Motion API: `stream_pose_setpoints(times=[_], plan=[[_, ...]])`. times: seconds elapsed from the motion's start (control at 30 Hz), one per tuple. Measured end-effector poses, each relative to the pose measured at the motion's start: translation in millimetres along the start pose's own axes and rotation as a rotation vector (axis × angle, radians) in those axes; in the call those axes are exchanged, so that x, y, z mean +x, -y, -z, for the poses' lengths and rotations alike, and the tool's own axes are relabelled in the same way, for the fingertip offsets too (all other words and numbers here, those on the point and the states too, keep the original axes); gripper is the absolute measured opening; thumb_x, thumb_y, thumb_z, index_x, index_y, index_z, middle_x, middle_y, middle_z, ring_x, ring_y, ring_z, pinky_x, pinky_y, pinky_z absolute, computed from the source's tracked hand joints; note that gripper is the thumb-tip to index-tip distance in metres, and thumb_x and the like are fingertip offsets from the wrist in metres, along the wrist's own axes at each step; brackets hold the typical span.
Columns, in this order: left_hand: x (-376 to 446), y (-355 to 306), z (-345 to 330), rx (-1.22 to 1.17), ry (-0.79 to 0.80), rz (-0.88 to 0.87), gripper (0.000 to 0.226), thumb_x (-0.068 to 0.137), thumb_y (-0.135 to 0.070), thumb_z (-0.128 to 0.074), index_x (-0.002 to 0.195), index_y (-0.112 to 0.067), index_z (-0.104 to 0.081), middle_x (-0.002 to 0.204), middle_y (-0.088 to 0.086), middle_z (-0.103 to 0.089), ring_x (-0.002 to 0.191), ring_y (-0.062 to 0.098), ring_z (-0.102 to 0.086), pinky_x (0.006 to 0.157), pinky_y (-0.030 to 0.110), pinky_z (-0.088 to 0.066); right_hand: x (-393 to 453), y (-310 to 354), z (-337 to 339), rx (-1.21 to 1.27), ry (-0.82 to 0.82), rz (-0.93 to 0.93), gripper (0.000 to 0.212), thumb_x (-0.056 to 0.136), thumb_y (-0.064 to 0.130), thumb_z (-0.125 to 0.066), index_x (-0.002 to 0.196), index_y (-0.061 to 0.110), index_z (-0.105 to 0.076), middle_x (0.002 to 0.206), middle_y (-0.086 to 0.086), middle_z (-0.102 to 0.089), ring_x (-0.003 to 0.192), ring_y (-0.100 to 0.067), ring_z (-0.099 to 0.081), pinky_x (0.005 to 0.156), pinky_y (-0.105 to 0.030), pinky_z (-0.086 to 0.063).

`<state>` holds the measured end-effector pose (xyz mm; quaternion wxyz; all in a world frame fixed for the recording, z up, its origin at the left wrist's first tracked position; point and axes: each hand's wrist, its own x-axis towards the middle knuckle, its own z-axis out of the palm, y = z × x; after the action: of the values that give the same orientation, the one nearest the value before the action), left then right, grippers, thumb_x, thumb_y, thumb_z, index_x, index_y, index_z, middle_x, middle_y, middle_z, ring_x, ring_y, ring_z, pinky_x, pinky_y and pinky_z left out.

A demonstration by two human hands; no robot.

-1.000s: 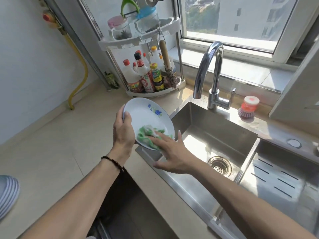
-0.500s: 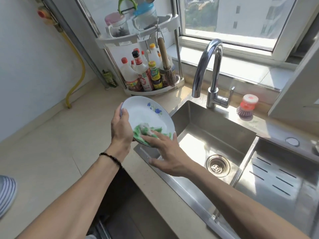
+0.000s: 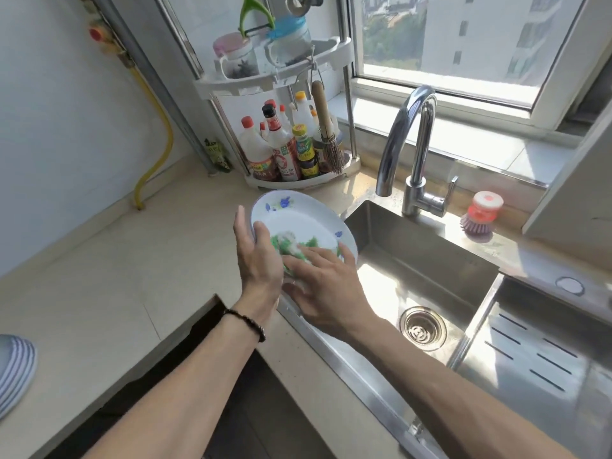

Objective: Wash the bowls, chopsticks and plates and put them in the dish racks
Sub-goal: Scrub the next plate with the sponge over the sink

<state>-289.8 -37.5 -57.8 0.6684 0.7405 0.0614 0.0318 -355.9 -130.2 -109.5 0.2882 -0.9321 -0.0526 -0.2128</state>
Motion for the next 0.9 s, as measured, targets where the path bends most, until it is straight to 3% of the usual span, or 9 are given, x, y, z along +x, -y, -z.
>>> stream_pose_setpoints(times=[0.07,0.13,0.27,0.4,0.53,0.6,0.7,0.8,0.9], plan=[[7.3,-3.0,5.9,0.044,0.007,-0.020,0.045,0.108,-0.026,-0.032,0.153,-0.030,-0.034,0.154,0.001,-0.042,0.136,0.019,-0.047,0.111,0.046,-0.044,-1.2,-17.3,10.0,0.092,0.247,-0.075,0.068,0.086,0.072,-0.044,0.147,0.045,-0.041,0.157,0.005,-0.042,0.146,-0.013,-0.033,0.118,-0.066,0.004],[8.1,-4.2,6.7,0.078,-0.031,-0.033,0.044,0.107,-0.030,-0.033,0.150,-0.034,-0.040,0.147,0.003,-0.050,0.130,0.023,-0.053,0.105,0.051,-0.049,-0.6,-28.3,16.8,0.062,0.366,-0.145,0.091,0.076,0.088,-0.028,0.155,0.043,-0.025,0.165,0.004,-0.024,0.153,-0.011,-0.017,0.116,-0.064,0.017],[8.9,-6.6,8.8,0.037,-0.049,-0.013,0.042,0.108,-0.028,-0.034,0.149,-0.032,-0.043,0.143,0.005,-0.053,0.125,0.024,-0.057,0.103,0.049,-0.051,-4.2,-8.2,18.4,0.225,0.434,-0.115,0.079,0.083,0.083,-0.041,0.152,0.046,-0.030,0.166,0.006,-0.019,0.153,-0.011,-0.012,0.117,-0.058,0.021],[6.3,-10.5,12.8,0.068,0.010,-0.042,0.042,0.110,-0.024,-0.031,0.150,-0.028,-0.041,0.137,0.000,-0.054,0.117,0.016,-0.057,0.099,0.039,-0.053,1.5,-28.0,17.3,0.166,0.475,-0.217,0.088,0.079,0.082,0.005,0.154,0.048,-0.026,0.167,0.004,-0.017,0.154,-0.013,-0.011,0.114,-0.062,0.024],[11.1,-8.3,14.2,0.029,-0.011,0.009,0.040,0.110,-0.025,-0.032,0.148,-0.029,-0.043,0.140,0.003,-0.054,0.119,0.018,-0.058,0.099,0.040,-0.054,0.0,-8.8,15.7,0.305,0.490,-0.139,0.081,0.083,0.079,0.006,0.150,0.052,-0.031,0.165,0.007,-0.021,0.153,-0.008,-0.009,0.115,-0.057,0.024],[12.0,-7.8,16.5,0.046,0.055,0.033,0.040,0.110,-0.027,-0.032,0.148,-0.032,-0.043,0.140,0.003,-0.055,0.122,0.022,-0.059,0.101,0.049,-0.053,11.8,-17.5,15.6,0.297,0.527,-0.166,0.079,0.084,0.078,0.008,0.151,0.053,-0.025,0.166,0.009,-0.016,0.153,-0.006,-0.004,0.114,-0.056,0.028],[7.7,-9.1,15.9,0.063,0.129,0.053,0.038,0.110,-0.026,-0.033,0.144,-0.033,-0.047,0.134,0.001,-0.060,0.119,0.023,-0.062,0.099,0.049,-0.054,24.9,-26.1,16.7,0.202,0.532,-0.233,0.087,0.079,0.082,0.009,0.156,0.048,-0.011,0.168,0.002,-0.004,0.155,-0.014,0.003,0.115,-0.056,0.026],[11.5,-11.5,16.8,0.072,0.136,0.045,0.037,0.109,-0.026,-0.033,0.141,-0.034,-0.049,0.135,0.002,-0.060,0.122,0.023,-0.061,0.103,0.049,-0.051,19.1,-19.1,12.2,0.250,0.580,-0.131,0.085,0.078,0.083,0.009,0.154,0.051,-0.008,0.168,0.004,0.002,0.154,-0.012,0.006,0.112,-0.054,0.030],[8.5,-12.9,14.8,0.125,0.180,0.052,0.037,0.110,-0.026,-0.032,0.143,-0.034,-0.047,0.128,-0.004,-0.061,0.117,0.020,-0.063,0.097,0.045,-0.055,22.0,-34.5,11.5,0.243,0.546,-0.198,0.102,0.064,0.092,0.022,0.153,0.051,-0.005,0.168,0.002,0.000,0.154,-0.014,0.005,0.110,-0.056,0.032]])
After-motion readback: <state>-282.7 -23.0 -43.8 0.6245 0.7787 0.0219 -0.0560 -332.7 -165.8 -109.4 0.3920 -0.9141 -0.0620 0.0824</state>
